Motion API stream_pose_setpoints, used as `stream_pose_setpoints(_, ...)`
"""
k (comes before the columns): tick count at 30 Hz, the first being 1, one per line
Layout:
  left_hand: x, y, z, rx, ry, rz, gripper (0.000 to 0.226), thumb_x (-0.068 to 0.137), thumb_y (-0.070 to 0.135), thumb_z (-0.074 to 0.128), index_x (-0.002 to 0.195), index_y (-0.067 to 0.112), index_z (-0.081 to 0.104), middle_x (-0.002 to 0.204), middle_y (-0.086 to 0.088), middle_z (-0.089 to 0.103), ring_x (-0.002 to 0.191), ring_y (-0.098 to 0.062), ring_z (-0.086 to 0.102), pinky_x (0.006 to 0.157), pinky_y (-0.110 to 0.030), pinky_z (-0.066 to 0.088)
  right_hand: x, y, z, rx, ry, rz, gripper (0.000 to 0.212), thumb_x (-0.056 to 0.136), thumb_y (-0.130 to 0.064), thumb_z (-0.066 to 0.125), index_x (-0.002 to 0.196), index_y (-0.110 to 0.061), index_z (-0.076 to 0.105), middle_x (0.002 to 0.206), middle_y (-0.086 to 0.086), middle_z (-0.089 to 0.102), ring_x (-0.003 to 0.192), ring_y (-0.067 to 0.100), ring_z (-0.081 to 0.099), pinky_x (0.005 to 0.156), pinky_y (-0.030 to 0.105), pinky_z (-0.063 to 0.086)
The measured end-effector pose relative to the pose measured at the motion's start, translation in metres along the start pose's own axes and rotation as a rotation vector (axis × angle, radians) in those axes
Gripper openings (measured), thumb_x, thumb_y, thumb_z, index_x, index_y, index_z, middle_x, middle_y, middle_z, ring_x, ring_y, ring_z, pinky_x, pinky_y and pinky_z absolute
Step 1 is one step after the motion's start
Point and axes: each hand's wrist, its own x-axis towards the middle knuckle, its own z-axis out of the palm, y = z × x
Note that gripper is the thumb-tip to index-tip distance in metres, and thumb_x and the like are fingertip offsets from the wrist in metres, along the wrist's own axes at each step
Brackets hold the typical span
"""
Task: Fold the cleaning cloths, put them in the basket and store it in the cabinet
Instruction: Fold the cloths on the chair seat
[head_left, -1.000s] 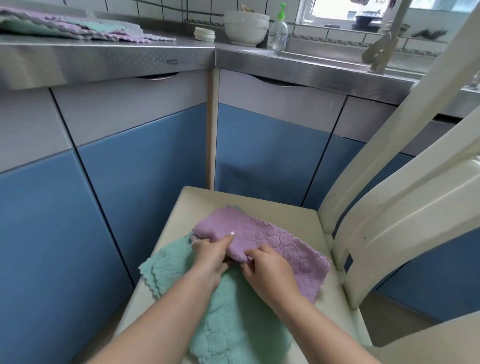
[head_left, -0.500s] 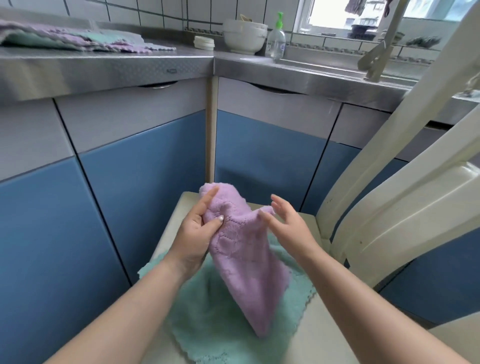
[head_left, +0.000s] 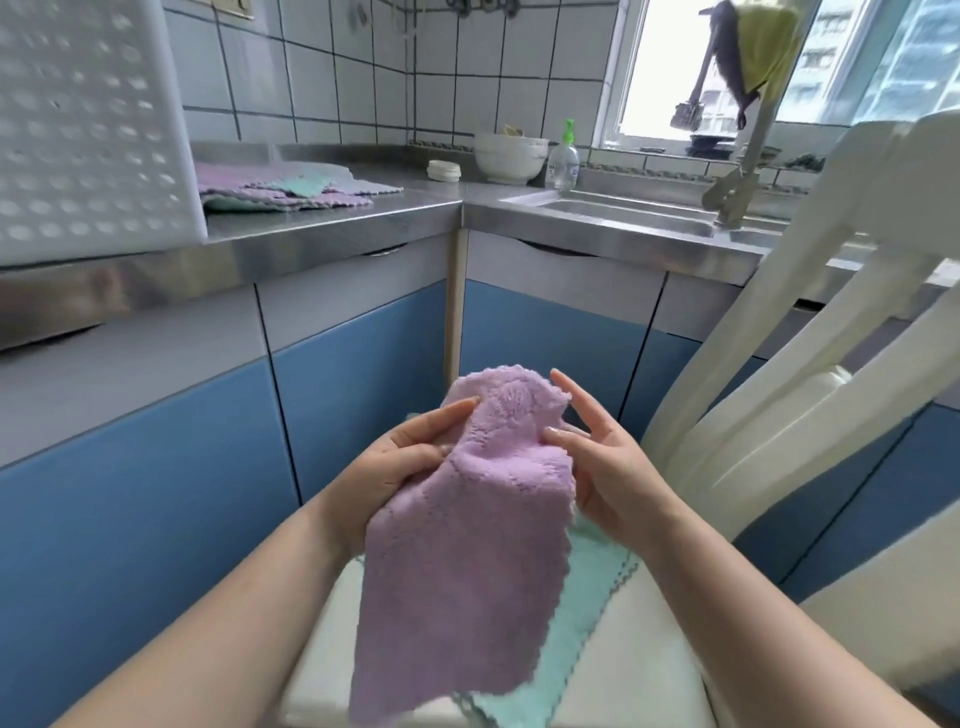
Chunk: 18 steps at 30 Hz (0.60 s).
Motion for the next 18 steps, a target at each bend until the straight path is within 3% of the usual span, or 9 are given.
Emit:
stream_pose_setpoints(3,0.004,-0.017,-0.015,0.103,0.073,-0.014,0.051,0.090,-0.009,0.045,0.131,0.021,0.054,0.130,-0.004,0.060,0.117,-0.024,0.058,0.093,-0.036,0.051,0.000,0.005,-0.002,-0.091,0.149,0.027,0.050,0.086,-0.001,0.061,0.126,-0.029,0.052,0.097,0.006,0.070,0.057,0.009,0.062,0.045,0.020,0.051)
stream_pose_setpoints(5,0.012,-0.042,-0.030,0.219,0.201,-0.016,0.055,0.092,-0.009,0.046,0.134,0.025,0.050,0.129,0.000,0.060,0.113,-0.020,0.061,0.084,-0.033,0.056,0.006,0.025,-0.014,-0.261,0.298,0.120,0.043,0.089,-0.002,0.060,0.125,-0.024,0.053,0.089,0.002,0.066,0.053,0.005,0.059,0.042,0.018,0.045)
stream_pose_setpoints(8,0.024,-0.088,-0.055,0.361,0.420,-0.087,0.059,0.088,-0.016,0.043,0.135,0.020,0.050,0.128,-0.003,0.060,0.099,-0.011,0.065,0.074,-0.024,0.056,0.017,0.072,-0.037,-0.499,0.434,0.254,0.049,0.085,-0.013,0.066,0.131,-0.019,0.050,0.104,0.005,0.064,0.077,0.013,0.062,0.064,0.026,0.052)
stream_pose_setpoints(10,0.031,-0.110,-0.066,0.419,0.480,-0.106,0.059,0.085,-0.019,0.041,0.130,0.015,0.053,0.130,-0.006,0.057,0.094,-0.006,0.063,0.073,-0.016,0.053,0.022,0.098,-0.045,-0.584,0.459,0.292,0.054,0.083,-0.016,0.066,0.134,-0.017,0.047,0.107,0.007,0.062,0.081,0.015,0.060,0.075,0.029,0.050)
stream_pose_setpoints(12,0.036,-0.118,-0.070,0.427,0.496,-0.107,0.057,0.084,-0.020,0.041,0.127,0.014,0.056,0.125,-0.003,0.058,0.094,-0.006,0.062,0.074,-0.014,0.053,0.028,0.114,-0.050,-0.671,0.472,0.275,0.053,0.084,-0.015,0.064,0.134,-0.017,0.047,0.094,0.001,0.060,0.072,0.012,0.057,0.072,0.029,0.049)
stream_pose_setpoints(14,0.044,-0.121,-0.077,0.430,0.513,-0.091,0.052,0.084,-0.018,0.044,0.120,0.016,0.061,0.124,-0.005,0.060,0.105,-0.013,0.061,0.089,-0.025,0.051,0.036,0.119,-0.053,-0.732,0.507,0.205,0.049,0.085,-0.013,0.064,0.131,-0.020,0.049,0.085,-0.001,0.057,0.062,0.011,0.053,0.062,0.027,0.048)
stream_pose_setpoints(16,0.055,-0.118,-0.082,0.430,0.522,-0.058,0.049,0.085,-0.016,0.046,0.116,0.018,0.062,0.122,-0.006,0.062,0.111,-0.018,0.059,0.098,-0.033,0.048,0.049,0.119,-0.058,-0.737,0.552,0.094,0.042,0.086,-0.013,0.063,0.126,-0.021,0.054,0.091,0.001,0.060,0.063,0.009,0.052,0.057,0.022,0.044)
stream_pose_setpoints(18,0.069,-0.115,-0.087,0.444,0.518,-0.037,0.047,0.087,-0.014,0.046,0.121,0.015,0.061,0.118,-0.004,0.063,0.107,-0.017,0.060,0.089,-0.026,0.051,0.065,0.118,-0.064,-0.755,0.579,0.009,0.036,0.087,-0.012,0.064,0.121,-0.021,0.057,0.101,0.003,0.064,0.073,0.011,0.055,0.058,0.020,0.043)
